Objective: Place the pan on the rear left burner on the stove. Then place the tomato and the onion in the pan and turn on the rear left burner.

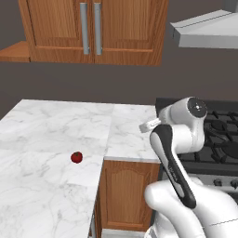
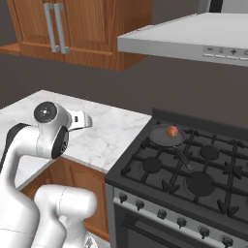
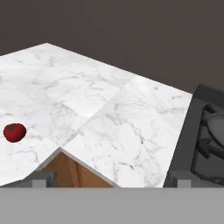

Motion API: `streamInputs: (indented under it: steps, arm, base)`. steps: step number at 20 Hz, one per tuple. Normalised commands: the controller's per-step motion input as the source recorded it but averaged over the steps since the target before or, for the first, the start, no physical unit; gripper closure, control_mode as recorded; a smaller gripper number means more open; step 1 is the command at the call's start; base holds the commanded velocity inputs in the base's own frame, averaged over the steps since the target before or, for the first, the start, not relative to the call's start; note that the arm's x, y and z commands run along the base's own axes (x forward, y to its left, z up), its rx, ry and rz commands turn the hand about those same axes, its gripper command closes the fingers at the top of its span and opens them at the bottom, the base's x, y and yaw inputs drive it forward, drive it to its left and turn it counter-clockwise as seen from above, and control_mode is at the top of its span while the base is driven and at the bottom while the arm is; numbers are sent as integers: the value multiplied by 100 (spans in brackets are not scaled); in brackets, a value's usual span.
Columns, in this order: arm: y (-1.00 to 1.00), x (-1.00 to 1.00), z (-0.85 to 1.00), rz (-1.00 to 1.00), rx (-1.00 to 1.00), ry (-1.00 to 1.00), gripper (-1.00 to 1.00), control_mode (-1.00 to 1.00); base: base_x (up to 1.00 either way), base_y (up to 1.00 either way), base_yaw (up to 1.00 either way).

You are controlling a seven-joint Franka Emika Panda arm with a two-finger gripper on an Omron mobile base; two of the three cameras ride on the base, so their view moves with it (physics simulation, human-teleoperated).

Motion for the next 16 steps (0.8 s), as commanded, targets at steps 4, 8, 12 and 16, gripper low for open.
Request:
streamInputs:
  steps: [4, 8, 12, 16]
  arm:
    - [50, -4, 0, 0, 5, 0, -100, -100]
    - [55, -1, -10, 0, 0, 4, -100, -100]
    - [59, 0, -16, 0, 0, 8, -100, -100]
    - [63, 0, -19, 0, 0, 13, -100, -100]
  base:
    - [0, 0, 0]
    - [0, 0, 0]
    - [0, 0, 0]
    - [0, 0, 0]
